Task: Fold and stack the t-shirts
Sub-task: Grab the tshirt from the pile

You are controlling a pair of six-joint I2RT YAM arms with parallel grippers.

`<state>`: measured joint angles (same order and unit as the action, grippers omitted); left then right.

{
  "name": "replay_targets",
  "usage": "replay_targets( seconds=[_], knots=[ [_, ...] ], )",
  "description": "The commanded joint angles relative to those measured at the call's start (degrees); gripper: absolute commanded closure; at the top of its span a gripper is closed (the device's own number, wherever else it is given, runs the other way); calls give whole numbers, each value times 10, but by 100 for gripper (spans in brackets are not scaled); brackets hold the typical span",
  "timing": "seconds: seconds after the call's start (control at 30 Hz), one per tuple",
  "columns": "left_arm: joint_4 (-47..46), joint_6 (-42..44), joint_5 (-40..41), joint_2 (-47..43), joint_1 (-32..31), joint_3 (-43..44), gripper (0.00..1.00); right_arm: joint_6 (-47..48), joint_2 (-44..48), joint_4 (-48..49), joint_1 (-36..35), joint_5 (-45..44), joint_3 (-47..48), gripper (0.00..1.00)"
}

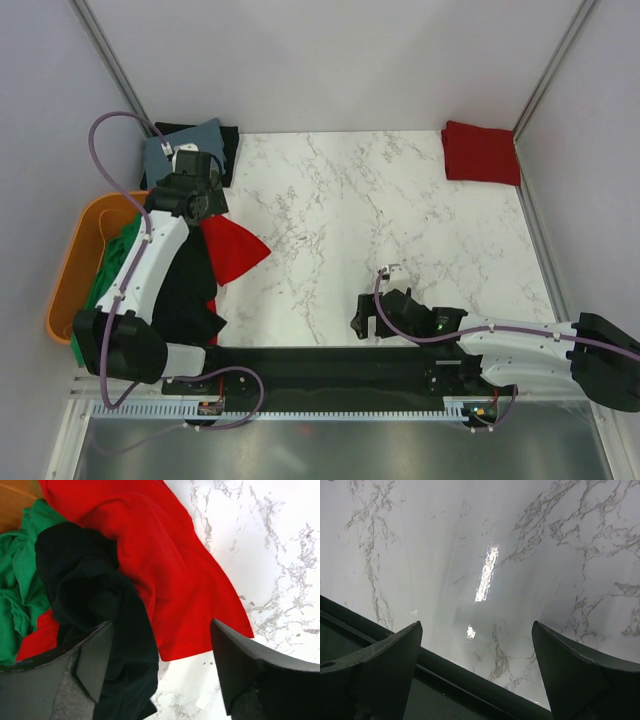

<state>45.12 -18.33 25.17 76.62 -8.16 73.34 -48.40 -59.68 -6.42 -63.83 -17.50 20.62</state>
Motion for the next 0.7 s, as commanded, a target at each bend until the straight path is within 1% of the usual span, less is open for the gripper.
replay_targets(
  seconds=[0.0, 0.13, 0.2, 0.27, 0.3, 0.4, 0.57, 0.67],
  knots=[
    [-9, 51, 8, 5, 10, 17, 19, -6, 5, 17, 5, 5, 6, 2],
    [-10, 59, 32, -7, 10, 0, 29, -6, 5, 18, 7, 8, 6, 2],
    [-11, 59, 31, -12, 10, -6, 35, -6, 4, 18, 7, 11, 5, 2],
    [-13, 59, 32, -15, 10, -12, 38, -6, 2, 20, 10, 13, 6, 2],
    [-12, 62, 33, -13, 10, -14, 41, -5, -2, 20, 11, 15, 6, 2],
    [-13, 64, 34, -7, 11, -23, 46, -4, -5, 21, 12, 17, 8, 2],
    [-13, 65, 44, 1, 13, -29, 51, -5, -3, 21, 13, 18, 6, 2],
    [-13, 66, 46, 1, 15, -29, 58, -5, -1, 21, 15, 19, 6, 2]
  ],
)
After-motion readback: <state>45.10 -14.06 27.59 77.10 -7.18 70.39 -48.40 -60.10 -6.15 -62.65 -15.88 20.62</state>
